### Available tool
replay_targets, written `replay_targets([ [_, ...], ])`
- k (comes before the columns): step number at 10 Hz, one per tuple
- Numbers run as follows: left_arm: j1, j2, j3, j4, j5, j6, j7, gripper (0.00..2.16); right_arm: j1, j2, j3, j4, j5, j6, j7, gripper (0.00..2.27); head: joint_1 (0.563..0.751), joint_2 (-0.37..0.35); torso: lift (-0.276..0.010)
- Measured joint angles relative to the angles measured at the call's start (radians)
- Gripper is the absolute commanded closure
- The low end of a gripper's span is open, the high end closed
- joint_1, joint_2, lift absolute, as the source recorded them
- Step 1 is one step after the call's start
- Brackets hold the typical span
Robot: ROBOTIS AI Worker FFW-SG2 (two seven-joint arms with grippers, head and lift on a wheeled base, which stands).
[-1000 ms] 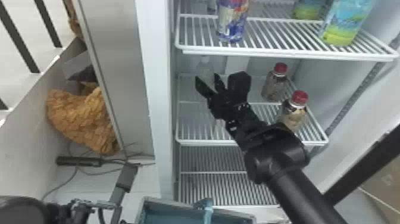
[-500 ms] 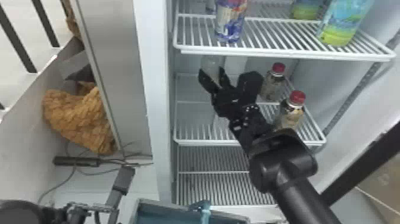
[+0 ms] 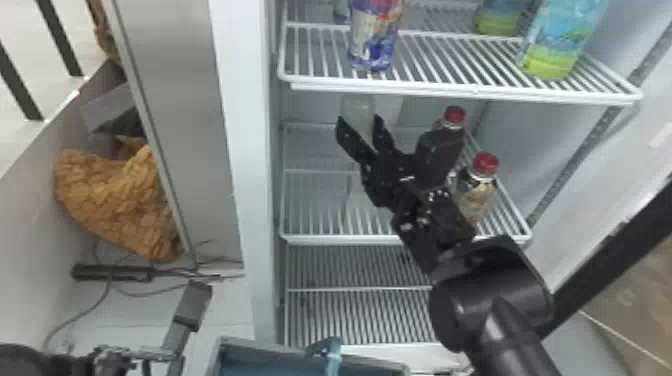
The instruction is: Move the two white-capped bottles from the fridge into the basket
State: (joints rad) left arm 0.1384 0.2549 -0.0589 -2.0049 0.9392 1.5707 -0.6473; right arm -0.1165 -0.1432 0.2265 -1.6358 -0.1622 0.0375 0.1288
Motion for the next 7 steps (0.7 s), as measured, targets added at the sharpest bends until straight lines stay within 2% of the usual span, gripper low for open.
replay_targets([
  [7, 0.006, -0.006, 0.010, -0.002, 0.004, 0.000, 0.000, 1.17, 0.277, -0.020, -0.100, -0.359, -0.006, 0.141, 0.056, 0.92, 0.695, -0.191, -0.260],
])
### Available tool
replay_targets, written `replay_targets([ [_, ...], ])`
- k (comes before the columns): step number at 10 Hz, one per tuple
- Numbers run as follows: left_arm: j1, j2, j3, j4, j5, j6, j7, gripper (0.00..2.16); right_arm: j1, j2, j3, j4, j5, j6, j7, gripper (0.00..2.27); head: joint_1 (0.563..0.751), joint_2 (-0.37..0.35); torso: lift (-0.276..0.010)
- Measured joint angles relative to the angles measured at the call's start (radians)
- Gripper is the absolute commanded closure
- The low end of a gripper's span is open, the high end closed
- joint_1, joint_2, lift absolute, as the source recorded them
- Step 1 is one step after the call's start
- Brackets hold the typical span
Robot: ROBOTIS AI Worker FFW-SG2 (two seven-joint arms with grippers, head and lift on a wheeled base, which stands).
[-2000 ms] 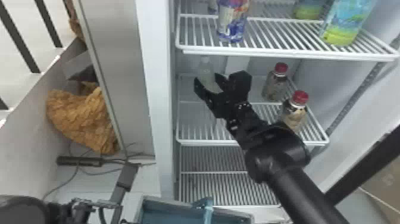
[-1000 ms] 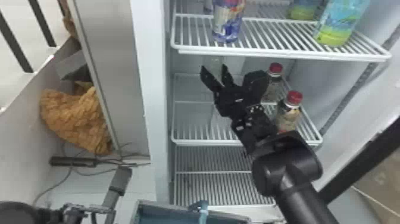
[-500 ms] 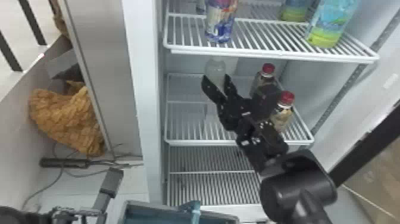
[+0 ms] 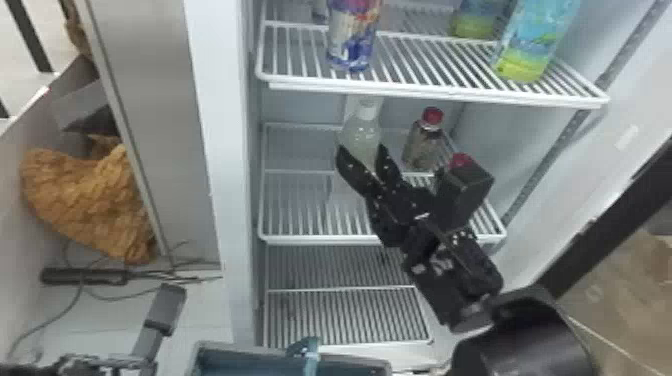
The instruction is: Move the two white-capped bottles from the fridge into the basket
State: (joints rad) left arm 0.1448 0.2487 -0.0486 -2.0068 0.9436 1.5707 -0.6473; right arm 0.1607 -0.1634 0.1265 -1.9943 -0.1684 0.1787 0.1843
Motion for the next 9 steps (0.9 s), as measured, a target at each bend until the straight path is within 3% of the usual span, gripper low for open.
replay_targets([
  [6, 0.002, -0.004, 0.009, -0.002, 0.001, 0.000, -0.002, 1.17, 0.252, -0.008, -0.078, -0.300, -0.023, 0.114, 0.031, 0.92, 0.695, -0.231, -0.260],
  [9, 0.002, -0.004, 0.013, -0.001, 0.002, 0.000, -0.003, 1.17, 0.401, 0.008, -0.141, -0.472, -0.037, 0.205, 0.048, 0.92, 0.695, -0.265, -0.260],
])
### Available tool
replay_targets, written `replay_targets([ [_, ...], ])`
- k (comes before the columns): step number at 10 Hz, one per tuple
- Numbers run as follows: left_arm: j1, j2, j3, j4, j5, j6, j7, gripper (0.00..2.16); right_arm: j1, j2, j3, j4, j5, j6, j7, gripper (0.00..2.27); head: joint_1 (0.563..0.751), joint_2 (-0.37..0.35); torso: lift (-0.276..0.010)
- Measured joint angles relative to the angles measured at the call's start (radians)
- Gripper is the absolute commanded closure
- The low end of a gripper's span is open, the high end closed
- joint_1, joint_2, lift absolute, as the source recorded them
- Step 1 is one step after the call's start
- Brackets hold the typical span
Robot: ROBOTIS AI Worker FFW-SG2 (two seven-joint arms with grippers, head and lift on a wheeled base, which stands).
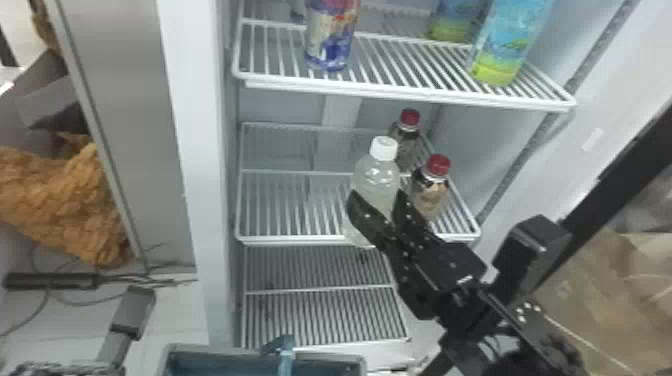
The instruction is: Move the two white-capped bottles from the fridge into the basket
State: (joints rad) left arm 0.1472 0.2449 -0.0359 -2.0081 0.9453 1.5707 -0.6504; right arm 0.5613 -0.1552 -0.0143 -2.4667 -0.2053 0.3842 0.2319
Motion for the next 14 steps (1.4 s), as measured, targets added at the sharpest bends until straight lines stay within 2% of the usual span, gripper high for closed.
replay_targets([
  [5, -0.002, 0.003, 0.000, 0.000, -0.006, 0.000, 0.000, 1.17, 0.217, 0.012, -0.116, -0.279, 0.006, 0.267, 0.087, 0.92, 0.695, -0.322, -0.260],
  [7, -0.005, 0.005, -0.003, 0.000, -0.009, 0.000, 0.000, 1.17, 0.269, 0.005, -0.148, -0.351, 0.004, 0.394, 0.124, 0.92, 0.695, -0.334, -0.260],
  [10, -0.011, 0.006, -0.004, 0.000, -0.016, 0.000, 0.002, 1.17, 0.255, 0.002, -0.176, -0.350, 0.028, 0.609, 0.189, 0.92, 0.695, -0.350, -0.260],
  [12, -0.012, 0.006, -0.002, 0.000, -0.018, 0.000, 0.002, 1.17, 0.218, -0.013, -0.157, -0.343, 0.034, 0.747, 0.202, 0.92, 0.695, -0.350, -0.260],
  [14, -0.014, 0.006, 0.000, 0.002, -0.020, 0.000, 0.002, 1.17, 0.167, -0.028, -0.133, -0.282, 0.012, 0.814, 0.242, 0.92, 0.695, -0.346, -0.260],
])
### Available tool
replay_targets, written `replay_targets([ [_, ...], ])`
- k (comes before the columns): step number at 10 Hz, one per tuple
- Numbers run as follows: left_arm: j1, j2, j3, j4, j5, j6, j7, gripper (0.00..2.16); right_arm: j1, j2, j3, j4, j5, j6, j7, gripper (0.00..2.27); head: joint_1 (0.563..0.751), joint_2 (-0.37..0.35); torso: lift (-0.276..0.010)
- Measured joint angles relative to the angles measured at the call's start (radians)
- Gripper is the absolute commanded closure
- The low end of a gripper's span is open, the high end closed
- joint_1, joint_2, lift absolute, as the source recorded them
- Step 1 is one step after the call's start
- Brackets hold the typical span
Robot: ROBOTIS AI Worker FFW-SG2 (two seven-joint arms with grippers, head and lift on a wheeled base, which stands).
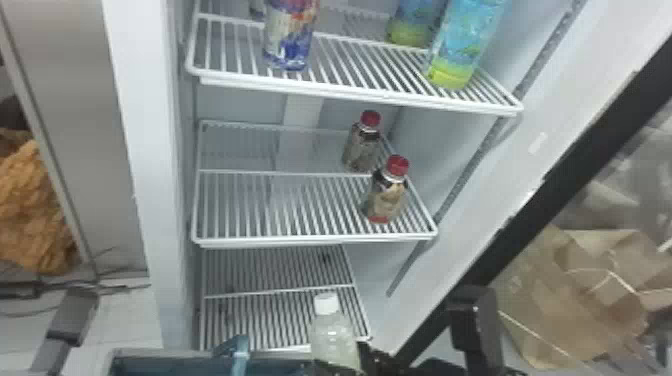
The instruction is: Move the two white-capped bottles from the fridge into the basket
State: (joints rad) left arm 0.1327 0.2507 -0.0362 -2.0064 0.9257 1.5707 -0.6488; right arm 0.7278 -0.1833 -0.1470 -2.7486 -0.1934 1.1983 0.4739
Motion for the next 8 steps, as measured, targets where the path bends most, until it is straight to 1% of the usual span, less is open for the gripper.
replay_targets([
  [2, 0.000, -0.001, 0.002, 0.000, 0.000, 0.000, 0.000, 1.17, -0.033, -0.002, -0.002, 0.055, -0.025, 0.033, 0.031, 0.92, 0.695, -0.336, -0.260],
  [6, -0.001, -0.001, 0.003, 0.001, -0.001, 0.000, 0.000, 1.17, -0.082, -0.009, -0.002, 0.148, -0.108, 0.107, 0.072, 0.92, 0.695, -0.310, -0.260],
  [7, -0.001, -0.001, 0.004, 0.001, -0.002, 0.000, 0.001, 1.17, -0.091, -0.012, 0.002, 0.161, -0.128, 0.130, 0.079, 0.92, 0.695, -0.307, -0.260],
  [8, -0.001, -0.001, 0.004, 0.000, -0.004, 0.000, 0.002, 1.17, -0.107, -0.016, 0.014, 0.186, -0.151, 0.141, 0.089, 0.92, 0.695, -0.289, -0.260],
])
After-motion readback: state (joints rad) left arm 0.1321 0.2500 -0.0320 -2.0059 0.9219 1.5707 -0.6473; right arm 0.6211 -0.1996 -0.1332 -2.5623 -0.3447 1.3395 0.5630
